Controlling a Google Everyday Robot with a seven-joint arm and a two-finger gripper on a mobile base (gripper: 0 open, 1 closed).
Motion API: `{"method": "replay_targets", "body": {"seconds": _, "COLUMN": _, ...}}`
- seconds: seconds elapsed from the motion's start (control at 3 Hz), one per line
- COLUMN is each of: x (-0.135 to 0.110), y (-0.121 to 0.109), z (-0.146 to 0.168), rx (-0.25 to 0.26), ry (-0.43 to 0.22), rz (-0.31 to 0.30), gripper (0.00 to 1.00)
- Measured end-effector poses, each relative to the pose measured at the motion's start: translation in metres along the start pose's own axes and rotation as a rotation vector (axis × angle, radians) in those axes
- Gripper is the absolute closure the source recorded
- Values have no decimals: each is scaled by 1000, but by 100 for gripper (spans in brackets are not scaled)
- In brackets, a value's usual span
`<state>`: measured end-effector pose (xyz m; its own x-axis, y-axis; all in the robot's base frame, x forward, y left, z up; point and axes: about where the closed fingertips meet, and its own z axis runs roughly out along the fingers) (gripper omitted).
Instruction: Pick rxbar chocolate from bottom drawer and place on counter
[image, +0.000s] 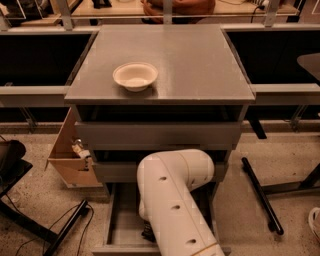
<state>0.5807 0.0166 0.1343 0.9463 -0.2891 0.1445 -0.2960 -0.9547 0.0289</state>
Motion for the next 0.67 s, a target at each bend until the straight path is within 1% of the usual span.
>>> {"method": "replay_targets", "body": {"seconds": 0.33, "x": 6, "y": 19, "z": -55, "rx": 9, "ry": 57, "rz": 10, "gripper": 100}}
{"method": "replay_targets", "body": {"seconds": 0.67, "x": 6, "y": 55, "z": -124, "rx": -1, "ry": 100, "rz": 36, "gripper": 100}}
